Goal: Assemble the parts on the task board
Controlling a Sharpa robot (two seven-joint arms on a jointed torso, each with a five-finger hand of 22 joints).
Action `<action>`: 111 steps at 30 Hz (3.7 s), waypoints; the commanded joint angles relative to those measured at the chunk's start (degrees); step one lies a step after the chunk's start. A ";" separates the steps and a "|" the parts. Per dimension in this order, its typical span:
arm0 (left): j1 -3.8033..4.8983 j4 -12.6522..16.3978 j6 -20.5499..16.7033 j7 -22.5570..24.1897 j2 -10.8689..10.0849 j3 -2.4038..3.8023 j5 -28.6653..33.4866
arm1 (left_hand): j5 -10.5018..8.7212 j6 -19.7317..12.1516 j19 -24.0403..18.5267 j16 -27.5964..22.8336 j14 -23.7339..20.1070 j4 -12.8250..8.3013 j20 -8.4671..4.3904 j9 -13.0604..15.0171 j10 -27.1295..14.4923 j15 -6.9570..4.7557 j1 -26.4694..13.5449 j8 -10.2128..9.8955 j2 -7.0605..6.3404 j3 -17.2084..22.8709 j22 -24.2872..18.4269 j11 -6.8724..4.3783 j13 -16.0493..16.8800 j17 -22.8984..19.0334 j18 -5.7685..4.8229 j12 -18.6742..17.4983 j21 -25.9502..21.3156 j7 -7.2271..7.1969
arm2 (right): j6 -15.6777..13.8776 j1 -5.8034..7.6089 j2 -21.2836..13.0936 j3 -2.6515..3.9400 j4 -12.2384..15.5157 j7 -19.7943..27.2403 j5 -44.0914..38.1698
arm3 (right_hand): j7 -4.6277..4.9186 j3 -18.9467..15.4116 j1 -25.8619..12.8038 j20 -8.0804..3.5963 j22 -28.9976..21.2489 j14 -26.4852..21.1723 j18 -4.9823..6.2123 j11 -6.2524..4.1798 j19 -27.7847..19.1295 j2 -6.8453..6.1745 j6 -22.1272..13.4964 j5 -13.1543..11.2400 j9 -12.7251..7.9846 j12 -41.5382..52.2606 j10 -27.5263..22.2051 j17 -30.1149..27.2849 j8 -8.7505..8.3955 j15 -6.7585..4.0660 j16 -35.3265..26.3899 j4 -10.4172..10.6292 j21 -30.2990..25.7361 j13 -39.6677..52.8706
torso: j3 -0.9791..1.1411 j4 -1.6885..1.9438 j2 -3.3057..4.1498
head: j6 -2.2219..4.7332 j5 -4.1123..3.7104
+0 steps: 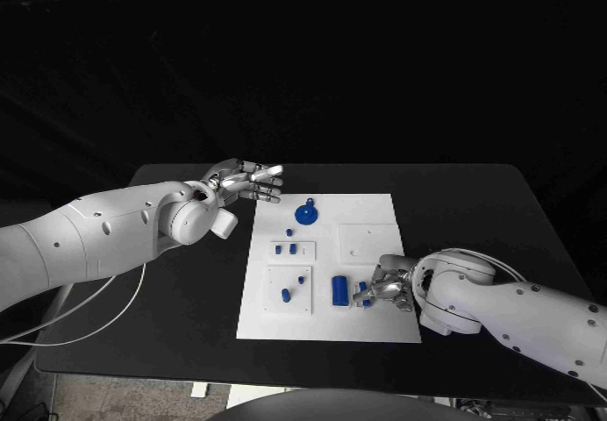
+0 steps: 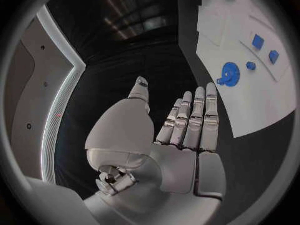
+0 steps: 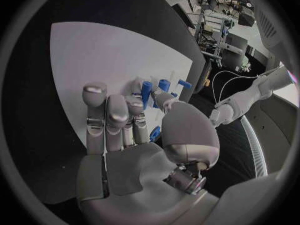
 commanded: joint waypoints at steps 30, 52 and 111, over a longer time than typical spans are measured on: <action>0.06 0.05 0.26 0.08 0.12 0.03 -0.39 | -0.21 -0.41 0.28 -0.25 -0.33 -0.31 -0.10 0.01 -0.60 0.04 0.17 -0.15 -0.01 0.27 0.01 -0.03 -0.04 -0.06 0.57 -0.15 -0.06 -0.09 | 1.30 -0.28 -0.16 -0.23 -0.21 0.24 -2.69 | 0.05 -0.16 -0.32 -0.20 1.56 0.37 -0.72 0.19 2.94 -0.93 -0.13 -0.46 -0.07 -0.39 -0.08 -0.05 -0.21 -0.13 -0.44 0.74 -0.33 -0.13 | -0.02 0.02 0.00 | -0.33 0.28; 0.06 -0.01 0.29 -0.02 0.13 0.03 -0.43 | -0.21 -0.42 0.26 -0.25 -0.36 -0.20 -0.09 0.01 -0.75 0.04 0.18 -0.14 -0.17 0.35 0.01 -0.01 -0.05 -0.06 0.58 -0.17 -0.07 -0.08 | 1.38 -0.28 -0.58 -0.23 0.43 2.33 -1.14 | 0.24 -12.55 2.40 -0.18 1.66 0.34 -0.64 0.32 2.93 -3.01 -0.25 -0.50 -0.02 -0.57 -0.11 0.15 -0.18 -0.09 -0.52 9.91 -0.41 -0.17 | -0.03 0.03 0.00 | -0.28 0.45; 0.31 -6.56 -5.27 8.38 3.21 0.07 6.04 | 1.17 13.33 2.23 -0.23 4.68 -6.58 -1.65 0.55 6.90 -1.99 3.60 0.38 5.77 -3.28 0.10 -1.46 -0.03 0.00 -0.48 -0.19 0.13 -1.56 | -6.32 7.00 5.00 5.06 -30.17 41.08 46.11 | 5.38 -19.33 13.11 7.16 -41.49 -16.39 0.47 6.22 -15.66 13.00 -12.38 11.60 -0.09 -39.72 -10.57 -40.94 -0.34 7.06 -41.82 -14.51 -34.75 -44.18 | -0.87 -1.11 -2.09 | 11.54 -2.88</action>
